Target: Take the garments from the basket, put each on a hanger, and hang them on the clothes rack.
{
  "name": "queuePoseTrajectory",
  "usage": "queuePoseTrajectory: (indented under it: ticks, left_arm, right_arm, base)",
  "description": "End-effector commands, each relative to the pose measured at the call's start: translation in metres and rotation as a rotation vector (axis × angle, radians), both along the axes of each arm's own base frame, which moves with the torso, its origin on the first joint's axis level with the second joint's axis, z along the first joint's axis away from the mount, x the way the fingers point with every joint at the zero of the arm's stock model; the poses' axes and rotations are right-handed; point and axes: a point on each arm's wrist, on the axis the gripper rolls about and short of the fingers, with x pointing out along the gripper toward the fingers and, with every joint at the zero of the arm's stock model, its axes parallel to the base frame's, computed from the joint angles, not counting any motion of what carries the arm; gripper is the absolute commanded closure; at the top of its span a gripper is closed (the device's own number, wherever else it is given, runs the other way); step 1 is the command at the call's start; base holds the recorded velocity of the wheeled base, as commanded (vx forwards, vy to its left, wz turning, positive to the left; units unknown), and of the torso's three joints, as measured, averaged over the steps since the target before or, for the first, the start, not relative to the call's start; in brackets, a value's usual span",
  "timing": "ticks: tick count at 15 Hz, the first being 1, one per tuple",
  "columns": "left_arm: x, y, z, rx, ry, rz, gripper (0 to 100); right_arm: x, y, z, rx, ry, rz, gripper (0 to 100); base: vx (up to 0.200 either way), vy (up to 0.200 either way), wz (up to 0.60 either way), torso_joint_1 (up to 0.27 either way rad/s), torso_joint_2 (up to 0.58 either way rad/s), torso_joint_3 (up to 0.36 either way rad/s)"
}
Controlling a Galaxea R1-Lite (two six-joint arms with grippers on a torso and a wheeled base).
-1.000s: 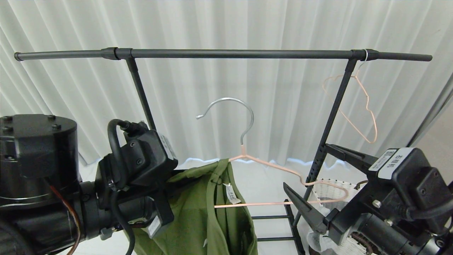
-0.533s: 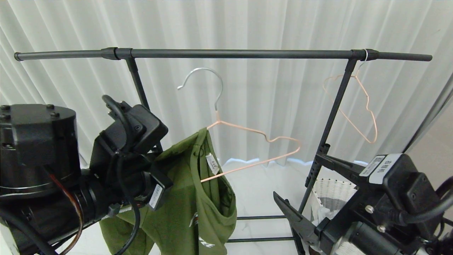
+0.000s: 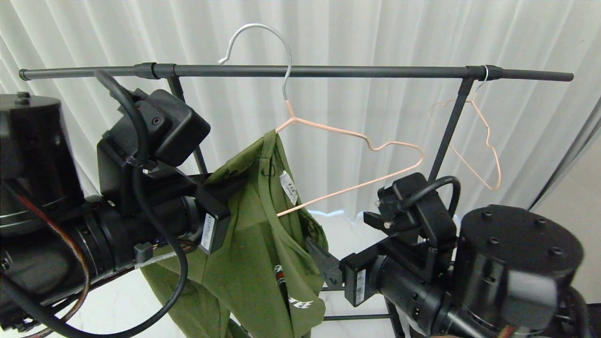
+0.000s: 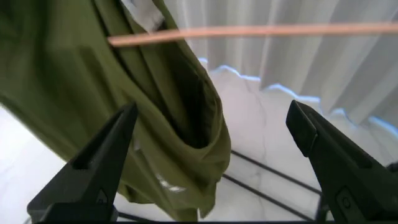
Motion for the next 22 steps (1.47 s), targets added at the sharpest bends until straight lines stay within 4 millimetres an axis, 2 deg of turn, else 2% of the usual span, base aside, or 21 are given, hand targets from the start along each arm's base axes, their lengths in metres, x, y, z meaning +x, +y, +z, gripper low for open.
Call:
queuePoseTrajectory:
  ticks: [1,4,6,8,10,13,17,20,22]
  left_arm:
    - [-0.002,-0.002,0.004,-0.007,-0.011,-0.015,100]
    - [-0.002,-0.003,0.006,-0.010,-0.018,-0.017,100]
    - [-0.002,-0.003,0.006,-0.010,-0.018,-0.017,100]
    - [-0.001,-0.002,0.003,0.002,-0.014,-0.011,100]
    - [-0.001,-0.002,0.001,0.007,-0.009,-0.005,100]
    - [0.000,0.002,-0.007,0.038,0.003,0.021,100]
    - [-0.003,0.006,-0.017,0.091,0.013,0.033,100]
    - [-0.007,0.009,-0.030,0.180,0.009,0.012,100]
    - [-0.010,0.012,-0.039,0.210,0.021,0.008,100]
  right_arm:
    - [0.012,0.015,-0.026,-0.074,0.034,-0.019,0]
    - [0.027,0.016,-0.043,-0.123,0.057,-0.078,0]
    - [0.033,0.012,-0.047,-0.134,0.062,-0.109,0]
    - [0.030,-0.001,-0.060,-0.195,0.077,-0.153,0]
    - [0.033,-0.017,-0.065,-0.225,0.083,-0.220,0]
    - [0.046,-0.053,-0.064,-0.276,0.076,-0.320,0]
    - [0.075,-0.098,-0.053,-0.281,0.060,-0.500,0]
    - [0.093,-0.118,-0.047,-0.268,0.022,-0.589,0]
    - [0.097,-0.124,-0.043,-0.253,0.007,-0.611,0]
  base:
    - [0.000,0.000,0.00,0.000,0.00,0.000]
    - [0.000,0.000,0.00,0.000,0.00,0.000]
    - [0.000,0.000,0.00,0.000,0.00,0.000]
    - [0.000,0.000,0.00,0.000,0.00,0.000]
    - [0.000,0.000,0.00,0.000,0.00,0.000]
    - [0.000,0.000,0.00,0.000,0.00,0.000]
    - [0.000,0.000,0.00,0.000,0.00,0.000]
    - [0.000,0.000,0.00,0.000,0.00,0.000]
    - [0.000,0.000,0.00,0.000,0.00,0.000]
